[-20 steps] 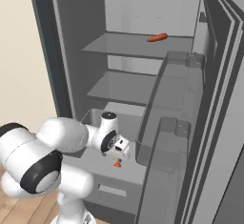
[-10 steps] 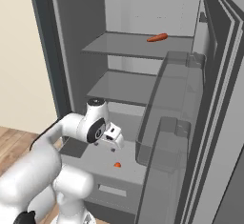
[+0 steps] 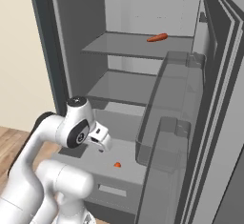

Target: Place the carrot and garlic inside the fridge drawer. Close the drawer after placing the vegetables.

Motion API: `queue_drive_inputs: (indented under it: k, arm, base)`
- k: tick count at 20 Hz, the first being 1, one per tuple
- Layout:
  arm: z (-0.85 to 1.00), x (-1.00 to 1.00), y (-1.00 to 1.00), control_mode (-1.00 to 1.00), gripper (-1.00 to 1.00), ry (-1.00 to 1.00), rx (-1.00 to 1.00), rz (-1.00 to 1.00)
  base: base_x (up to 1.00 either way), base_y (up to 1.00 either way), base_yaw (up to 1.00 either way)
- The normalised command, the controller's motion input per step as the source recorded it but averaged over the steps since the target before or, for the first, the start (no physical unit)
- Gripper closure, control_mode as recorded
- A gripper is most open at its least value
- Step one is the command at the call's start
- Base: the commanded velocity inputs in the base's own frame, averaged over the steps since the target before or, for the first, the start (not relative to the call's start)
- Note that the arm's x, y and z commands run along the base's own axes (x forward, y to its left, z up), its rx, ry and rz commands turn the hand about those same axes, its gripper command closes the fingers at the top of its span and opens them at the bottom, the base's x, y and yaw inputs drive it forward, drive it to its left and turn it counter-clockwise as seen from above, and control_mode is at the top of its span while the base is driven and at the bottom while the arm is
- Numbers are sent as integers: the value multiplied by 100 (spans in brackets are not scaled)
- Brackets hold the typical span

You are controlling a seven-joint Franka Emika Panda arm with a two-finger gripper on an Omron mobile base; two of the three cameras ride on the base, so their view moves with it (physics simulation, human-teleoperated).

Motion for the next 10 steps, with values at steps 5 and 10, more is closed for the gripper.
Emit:
queue_drive_inputs:
  k: [5, 10]
  arm:
    - [0, -1, 55, -100, -100, 6, -11, 0]
    - [0, 0, 20, -100, -100, 5, -3, 0]
  base:
    - [0, 0, 0]
    - [0, 0, 0]
